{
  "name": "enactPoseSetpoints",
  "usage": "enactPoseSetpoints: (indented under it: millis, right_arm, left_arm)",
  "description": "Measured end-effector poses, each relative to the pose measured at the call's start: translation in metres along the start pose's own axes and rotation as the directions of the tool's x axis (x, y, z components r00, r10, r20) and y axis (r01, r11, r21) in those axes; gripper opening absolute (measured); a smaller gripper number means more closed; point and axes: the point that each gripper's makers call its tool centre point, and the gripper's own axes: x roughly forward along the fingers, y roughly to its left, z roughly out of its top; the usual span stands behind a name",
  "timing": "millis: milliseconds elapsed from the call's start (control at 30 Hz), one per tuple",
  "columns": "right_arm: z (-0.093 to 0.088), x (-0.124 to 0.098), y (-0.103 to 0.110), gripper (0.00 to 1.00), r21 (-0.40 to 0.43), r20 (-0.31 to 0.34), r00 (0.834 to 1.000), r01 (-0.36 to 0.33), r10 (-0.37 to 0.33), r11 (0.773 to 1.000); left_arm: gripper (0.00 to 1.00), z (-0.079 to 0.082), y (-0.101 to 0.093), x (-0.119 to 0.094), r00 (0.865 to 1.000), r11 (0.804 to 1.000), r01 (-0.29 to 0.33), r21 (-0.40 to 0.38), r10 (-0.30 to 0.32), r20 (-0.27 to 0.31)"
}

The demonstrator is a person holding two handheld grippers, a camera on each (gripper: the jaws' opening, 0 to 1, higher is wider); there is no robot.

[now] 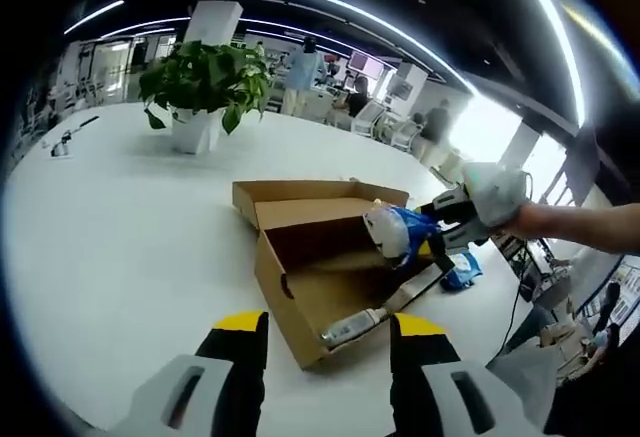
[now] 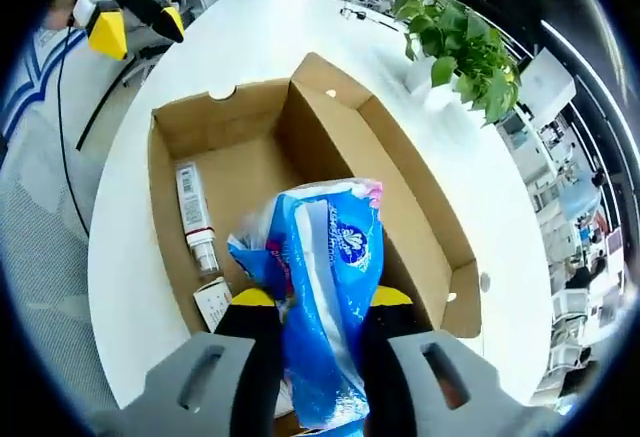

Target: Operate the shoe box by opening the lid, removing the specified soft item, and placing it in the target area until the item is outside and the box remains undamaged.

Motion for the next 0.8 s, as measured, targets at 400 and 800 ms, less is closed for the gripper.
enactPoseSetpoints:
  millis: [400, 800]
  right_arm:
    - [-0.026, -0.05, -0.023, 0.25, -0.012, -0.007, 0.997, 0.082, -0.082, 0.997]
    - [-0.077, -0.088, -0.03, 0.25, 0.035, -0.045, 0.99, 0.137, -0.135, 0.99]
  left_arm:
    - [0.5, 0.002, -0.026, 0.007, 0.999, 0.998, 0.046, 0.037, -0.045, -0.014]
    - [0.5, 0.008, -0.05, 0.022, 0.995, 0.989, 0.094, 0.112, -0.09, -0.043]
